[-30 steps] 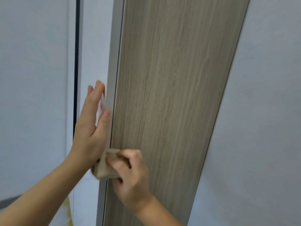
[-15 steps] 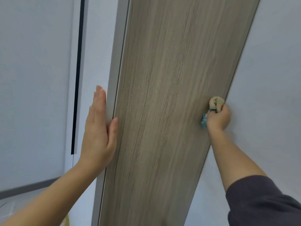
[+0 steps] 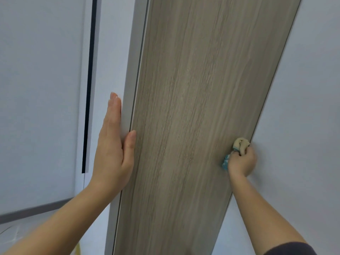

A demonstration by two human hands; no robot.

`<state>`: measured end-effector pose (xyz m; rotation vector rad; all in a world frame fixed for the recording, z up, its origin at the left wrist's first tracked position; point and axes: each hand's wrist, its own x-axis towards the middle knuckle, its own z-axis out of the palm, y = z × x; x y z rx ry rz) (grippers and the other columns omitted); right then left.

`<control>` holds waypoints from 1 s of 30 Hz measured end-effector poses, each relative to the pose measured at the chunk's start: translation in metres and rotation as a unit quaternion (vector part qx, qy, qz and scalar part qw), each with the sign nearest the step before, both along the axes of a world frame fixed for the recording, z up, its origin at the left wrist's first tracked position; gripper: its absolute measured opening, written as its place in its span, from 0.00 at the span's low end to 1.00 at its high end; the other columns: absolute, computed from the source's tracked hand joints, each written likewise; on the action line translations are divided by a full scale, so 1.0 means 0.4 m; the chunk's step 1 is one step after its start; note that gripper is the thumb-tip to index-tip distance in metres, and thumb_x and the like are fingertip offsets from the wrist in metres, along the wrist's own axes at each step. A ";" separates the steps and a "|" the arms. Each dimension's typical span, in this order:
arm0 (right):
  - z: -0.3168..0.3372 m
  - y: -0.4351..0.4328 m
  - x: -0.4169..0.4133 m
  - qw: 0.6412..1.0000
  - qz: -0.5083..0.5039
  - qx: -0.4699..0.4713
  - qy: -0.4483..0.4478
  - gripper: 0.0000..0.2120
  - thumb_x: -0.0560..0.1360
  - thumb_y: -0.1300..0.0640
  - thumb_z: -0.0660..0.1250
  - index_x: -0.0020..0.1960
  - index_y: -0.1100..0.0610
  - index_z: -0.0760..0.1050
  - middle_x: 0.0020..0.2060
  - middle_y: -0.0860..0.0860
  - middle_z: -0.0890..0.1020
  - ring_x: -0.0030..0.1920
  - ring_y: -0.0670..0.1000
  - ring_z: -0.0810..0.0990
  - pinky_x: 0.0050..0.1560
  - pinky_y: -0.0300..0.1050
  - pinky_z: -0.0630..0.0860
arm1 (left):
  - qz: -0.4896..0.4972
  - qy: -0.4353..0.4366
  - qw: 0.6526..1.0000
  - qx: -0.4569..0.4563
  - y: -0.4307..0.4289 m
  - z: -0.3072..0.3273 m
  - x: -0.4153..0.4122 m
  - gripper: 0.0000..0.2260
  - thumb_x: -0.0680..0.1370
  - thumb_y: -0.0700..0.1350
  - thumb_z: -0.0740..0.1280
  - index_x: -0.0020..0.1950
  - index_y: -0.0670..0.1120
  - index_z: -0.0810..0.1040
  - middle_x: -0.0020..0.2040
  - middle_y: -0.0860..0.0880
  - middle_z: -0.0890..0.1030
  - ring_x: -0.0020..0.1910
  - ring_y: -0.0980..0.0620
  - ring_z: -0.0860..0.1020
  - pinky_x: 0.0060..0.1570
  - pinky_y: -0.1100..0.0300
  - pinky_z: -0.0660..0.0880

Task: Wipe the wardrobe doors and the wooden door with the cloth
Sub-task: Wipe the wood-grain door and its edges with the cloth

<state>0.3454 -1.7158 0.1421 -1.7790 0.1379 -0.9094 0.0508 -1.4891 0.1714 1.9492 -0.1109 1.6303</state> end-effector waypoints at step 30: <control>-0.114 0.066 -0.206 0.963 0.145 -0.096 -0.204 0.10 0.68 0.76 0.64 0.47 0.67 0.75 0.46 0.60 0.73 0.45 0.48 0.71 0.43 0.30 0.64 | 0.017 0.046 0.996 -0.074 -0.009 -0.114 -0.008 0.33 0.80 0.45 0.60 0.80 0.45 0.47 0.80 0.55 0.51 0.78 0.61 0.50 0.76 0.62 0.49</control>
